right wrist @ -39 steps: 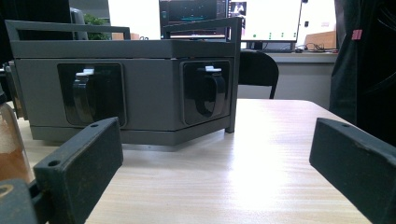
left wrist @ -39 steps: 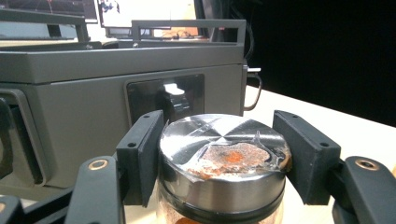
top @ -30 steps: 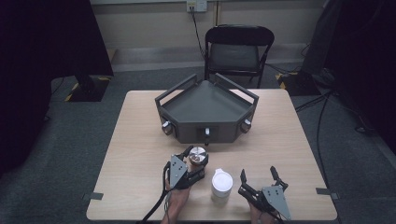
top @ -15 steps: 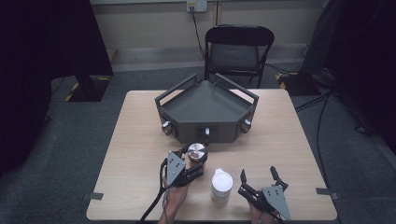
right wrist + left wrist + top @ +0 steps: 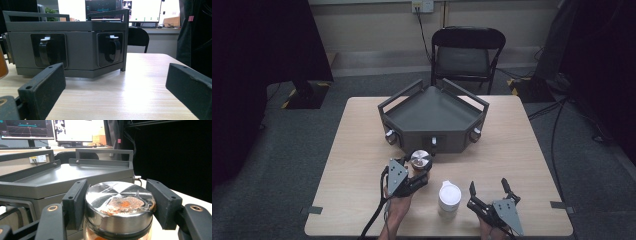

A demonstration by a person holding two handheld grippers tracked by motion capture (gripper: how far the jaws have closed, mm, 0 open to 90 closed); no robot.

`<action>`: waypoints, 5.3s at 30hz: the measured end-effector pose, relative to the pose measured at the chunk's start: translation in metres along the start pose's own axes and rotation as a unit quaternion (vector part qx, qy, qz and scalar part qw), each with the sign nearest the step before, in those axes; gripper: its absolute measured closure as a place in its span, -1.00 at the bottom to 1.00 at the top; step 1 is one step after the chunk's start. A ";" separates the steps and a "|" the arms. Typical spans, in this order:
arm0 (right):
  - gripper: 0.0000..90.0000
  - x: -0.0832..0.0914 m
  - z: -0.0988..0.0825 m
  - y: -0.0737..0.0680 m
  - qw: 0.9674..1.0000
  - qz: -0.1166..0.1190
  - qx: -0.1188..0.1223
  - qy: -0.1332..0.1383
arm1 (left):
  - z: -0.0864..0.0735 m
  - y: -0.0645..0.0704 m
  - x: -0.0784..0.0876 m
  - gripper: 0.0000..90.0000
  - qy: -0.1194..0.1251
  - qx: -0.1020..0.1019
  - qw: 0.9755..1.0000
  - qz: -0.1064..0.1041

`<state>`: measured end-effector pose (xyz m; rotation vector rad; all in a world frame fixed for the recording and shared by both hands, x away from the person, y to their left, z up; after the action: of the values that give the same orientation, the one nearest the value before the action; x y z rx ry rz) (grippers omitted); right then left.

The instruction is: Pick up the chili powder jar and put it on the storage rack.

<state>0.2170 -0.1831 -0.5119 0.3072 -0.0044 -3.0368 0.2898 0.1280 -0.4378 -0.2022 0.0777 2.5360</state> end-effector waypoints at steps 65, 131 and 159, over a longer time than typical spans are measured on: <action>-0.97 0.000 0.000 0.000 1.000 0.003 0.000 0.000 | 0.087 -0.035 -0.093 -0.21 -0.003 -0.017 0.995 0.097; -0.97 0.001 0.000 0.000 1.000 0.003 0.000 0.001 | 0.051 -0.068 -0.132 -0.96 -0.029 0.002 0.989 0.144; -0.97 0.001 0.000 0.000 1.000 -0.002 0.001 0.000 | 0.046 -0.052 -0.075 -0.99 0.011 0.005 0.992 0.128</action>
<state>0.2161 -0.1829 -0.5120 0.3090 -0.0060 -3.0398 0.3740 0.1339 -0.3805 -0.2279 0.1325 2.7878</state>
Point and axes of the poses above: each handheld gripper's, and its own axes: x roughly backward along the jaws, z roughly out of its top, y roughly to its right, the point moved 9 cm from there along -x, roughly forward along the jaws, and after that the axes turned 10 degrees about y, right-handed, at the moved point
